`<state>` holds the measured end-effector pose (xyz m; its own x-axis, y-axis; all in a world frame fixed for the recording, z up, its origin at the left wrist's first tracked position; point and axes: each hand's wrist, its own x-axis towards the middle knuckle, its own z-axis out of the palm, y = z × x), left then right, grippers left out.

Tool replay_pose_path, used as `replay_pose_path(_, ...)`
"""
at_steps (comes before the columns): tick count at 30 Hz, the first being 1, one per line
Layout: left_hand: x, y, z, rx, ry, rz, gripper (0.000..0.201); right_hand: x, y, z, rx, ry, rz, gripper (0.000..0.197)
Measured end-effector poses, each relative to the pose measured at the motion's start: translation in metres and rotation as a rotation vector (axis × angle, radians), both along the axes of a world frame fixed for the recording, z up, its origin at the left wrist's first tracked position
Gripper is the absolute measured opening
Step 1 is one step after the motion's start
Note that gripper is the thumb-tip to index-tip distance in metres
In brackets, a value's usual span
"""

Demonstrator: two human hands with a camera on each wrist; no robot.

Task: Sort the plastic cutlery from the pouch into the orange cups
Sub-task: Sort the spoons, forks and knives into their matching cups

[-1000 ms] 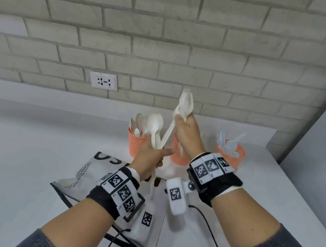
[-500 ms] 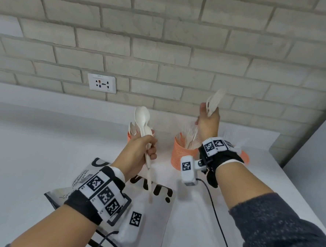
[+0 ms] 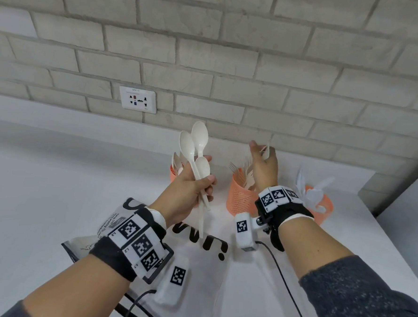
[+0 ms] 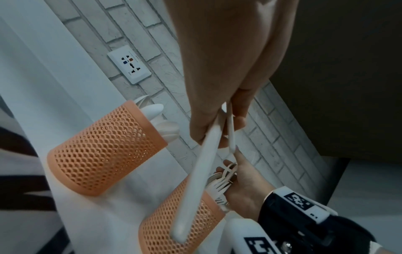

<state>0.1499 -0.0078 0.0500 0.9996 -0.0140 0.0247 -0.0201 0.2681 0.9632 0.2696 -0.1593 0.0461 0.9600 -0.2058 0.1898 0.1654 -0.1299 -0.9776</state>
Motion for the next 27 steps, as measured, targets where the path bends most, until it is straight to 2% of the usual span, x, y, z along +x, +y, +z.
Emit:
replay_pose_path(2,-0.001,0.0,0.001,-0.01,0.003,-0.012,0.038,0.007,-0.002,0.002,-0.103,0.061,-0.023,0.028)
replay_pose_path(5,-0.001,0.004,0.001,-0.028,0.014,-0.028,0.038,0.018,-0.004,0.004,-0.307,0.148,0.033,0.022)
replay_pose_path(7,-0.002,0.007,0.003,-0.005,0.026,-0.014,0.036,0.017,-0.005,0.007,-0.38,0.126,0.052,0.043)
replay_pose_path(9,-0.004,0.009,0.006,0.02,0.035,0.014,0.03,0.008,-0.004,0.013,-0.408,-0.07,-0.064,0.072)
replay_pose_path(10,-0.004,0.009,0.007,0.024,0.038,0.031,0.03,0.001,-0.002,0.019,-0.398,-0.201,-0.142,0.078)
replay_pose_path(12,-0.005,0.009,0.009,0.023,0.049,0.061,0.033,-0.013,0.006,0.028,-0.375,-0.444,-0.194,0.068)
replay_pose_path(15,-0.004,0.01,0.01,-0.012,0.053,0.092,0.033,-0.046,0.027,0.036,-0.404,-0.594,-0.042,0.036)
replay_pose_path(17,-0.002,0.006,0.013,-0.035,0.04,0.114,0.029,-0.067,0.041,0.036,-0.424,-0.494,0.17,0.037)
replay_pose_path(19,-0.002,-0.001,0.018,-0.049,-0.001,0.123,0.024,-0.082,0.052,0.031,-0.435,-0.222,0.41,0.059)
replay_pose_path(20,-0.002,-0.004,0.018,0.008,-0.022,0.137,0.025,-0.086,0.057,0.029,-0.364,-0.065,0.509,0.062)
replay_pose_path(21,-0.001,-0.004,0.016,0.137,-0.031,0.149,0.025,-0.088,0.062,0.026,-0.25,0.058,0.57,0.057)
replay_pose_path(23,-0.002,-0.001,0.013,0.43,-0.064,0.139,0.024,-0.084,0.069,0.024,-0.047,0.182,0.568,0.037)
replay_pose_path(24,-0.002,0.002,0.011,0.545,-0.09,0.114,0.031,-0.08,0.073,0.022,0.042,0.218,0.542,0.029)
replay_pose_path(27,-0.003,0.007,0.015,0.699,-0.131,0.091,0.048,-0.067,0.077,0.019,0.228,0.28,0.434,0.012)
